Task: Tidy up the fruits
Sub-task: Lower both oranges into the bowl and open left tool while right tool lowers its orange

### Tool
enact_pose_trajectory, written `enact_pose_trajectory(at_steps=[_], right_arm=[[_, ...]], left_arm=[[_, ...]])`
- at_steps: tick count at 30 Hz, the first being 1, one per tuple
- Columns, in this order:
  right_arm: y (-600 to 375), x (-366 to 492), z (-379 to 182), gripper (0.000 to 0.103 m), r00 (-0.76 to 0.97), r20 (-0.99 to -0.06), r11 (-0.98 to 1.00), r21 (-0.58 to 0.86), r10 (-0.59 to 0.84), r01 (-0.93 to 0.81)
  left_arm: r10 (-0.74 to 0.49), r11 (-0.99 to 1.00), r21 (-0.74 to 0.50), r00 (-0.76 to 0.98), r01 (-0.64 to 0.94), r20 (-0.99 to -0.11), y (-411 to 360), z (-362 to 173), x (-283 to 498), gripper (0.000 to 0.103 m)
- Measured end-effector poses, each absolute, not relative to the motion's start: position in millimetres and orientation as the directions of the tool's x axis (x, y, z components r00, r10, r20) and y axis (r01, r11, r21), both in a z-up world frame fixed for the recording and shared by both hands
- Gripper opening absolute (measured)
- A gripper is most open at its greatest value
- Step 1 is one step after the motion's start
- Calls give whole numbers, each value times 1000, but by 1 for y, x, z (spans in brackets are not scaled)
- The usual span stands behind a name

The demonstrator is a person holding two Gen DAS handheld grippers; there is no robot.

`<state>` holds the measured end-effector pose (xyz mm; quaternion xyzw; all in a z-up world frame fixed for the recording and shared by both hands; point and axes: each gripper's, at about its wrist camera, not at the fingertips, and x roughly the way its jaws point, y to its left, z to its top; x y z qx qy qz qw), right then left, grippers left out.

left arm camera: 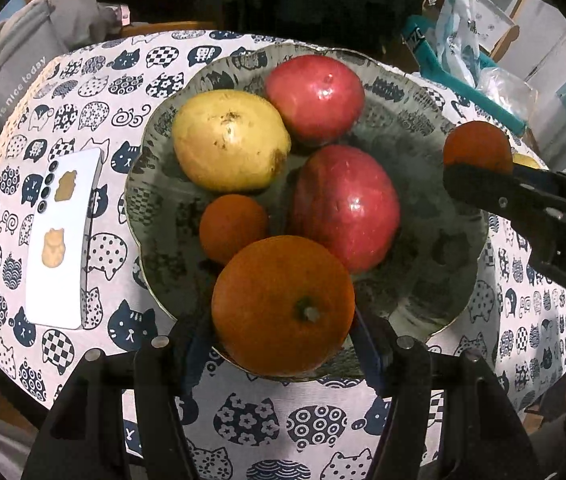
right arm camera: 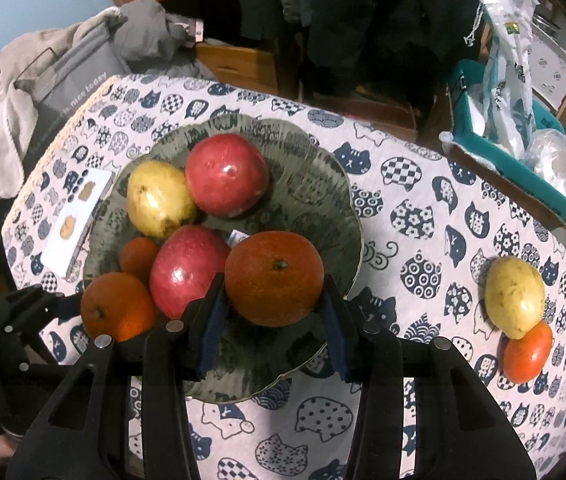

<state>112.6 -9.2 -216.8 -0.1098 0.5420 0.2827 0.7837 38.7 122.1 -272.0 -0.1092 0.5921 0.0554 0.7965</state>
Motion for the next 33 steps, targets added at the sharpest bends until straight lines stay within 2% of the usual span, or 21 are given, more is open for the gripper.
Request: enact_pose_trajectory(at_steps=[4,7,11,33], right_arm=[[-8,112,-221,44,244,-916,816,135,319,-563],[-8,112,-222,44,236,-918,815,138,318,-563],[-10,113,-224,44,228,-919,818,149,322,-556],[-3,111,-240,45,160,-939,805,164,304,-570]], left_arm=[[-51,967,-119,287,-225,-957,123,-274,40,64],[-54,966,-121,280,-228,-958,123,-274,42,68],[-57,966,-126,289,-226,-956,121,-268,41,80],[1,949,-108,343,-297,-939,148,-238,31,81]])
